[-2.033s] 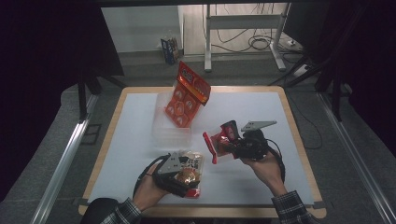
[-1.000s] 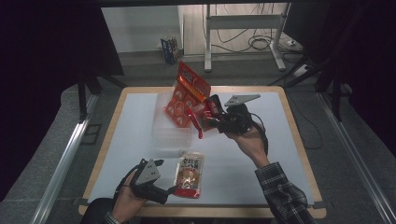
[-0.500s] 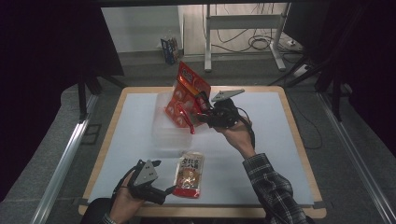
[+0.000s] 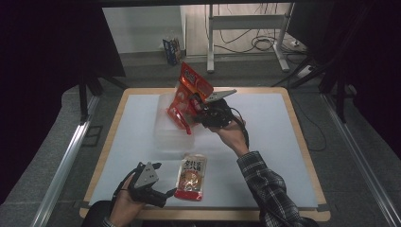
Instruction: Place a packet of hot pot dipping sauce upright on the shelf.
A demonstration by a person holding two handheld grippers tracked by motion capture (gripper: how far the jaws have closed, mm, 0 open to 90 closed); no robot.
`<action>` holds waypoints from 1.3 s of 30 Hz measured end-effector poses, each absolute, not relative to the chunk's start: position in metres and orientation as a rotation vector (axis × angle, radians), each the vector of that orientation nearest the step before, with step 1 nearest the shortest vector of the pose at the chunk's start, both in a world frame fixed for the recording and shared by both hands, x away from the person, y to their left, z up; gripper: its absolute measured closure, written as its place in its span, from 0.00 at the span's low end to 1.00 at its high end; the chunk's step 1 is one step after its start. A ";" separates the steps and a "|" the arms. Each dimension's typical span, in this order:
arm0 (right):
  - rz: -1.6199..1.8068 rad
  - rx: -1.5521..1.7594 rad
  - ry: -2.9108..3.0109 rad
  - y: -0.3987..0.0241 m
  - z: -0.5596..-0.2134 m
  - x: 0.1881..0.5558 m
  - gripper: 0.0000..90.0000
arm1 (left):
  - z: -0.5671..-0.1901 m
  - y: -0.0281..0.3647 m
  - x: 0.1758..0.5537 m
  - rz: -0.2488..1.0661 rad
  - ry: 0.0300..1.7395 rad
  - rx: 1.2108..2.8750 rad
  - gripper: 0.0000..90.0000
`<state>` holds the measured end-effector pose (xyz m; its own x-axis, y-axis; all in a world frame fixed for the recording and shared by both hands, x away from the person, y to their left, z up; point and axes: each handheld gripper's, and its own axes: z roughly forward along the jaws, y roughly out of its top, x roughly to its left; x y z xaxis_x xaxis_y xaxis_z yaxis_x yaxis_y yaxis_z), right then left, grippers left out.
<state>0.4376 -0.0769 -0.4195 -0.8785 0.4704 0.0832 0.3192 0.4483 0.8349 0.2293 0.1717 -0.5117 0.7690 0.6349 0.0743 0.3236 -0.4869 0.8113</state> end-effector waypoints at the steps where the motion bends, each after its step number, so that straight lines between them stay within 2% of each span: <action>1: 1.407 0.692 2.537 -0.075 -0.420 0.438 0.78 | -0.512 0.171 0.229 0.464 0.714 2.112 0.02; 26: 1.374 0.602 2.593 -0.050 -0.442 0.438 0.77 | -0.515 0.168 0.229 0.456 0.698 2.155 0.02; 39: 1.387 0.603 2.608 -0.048 -0.444 0.437 0.70 | -0.516 0.165 0.229 0.456 0.686 2.176 0.02</action>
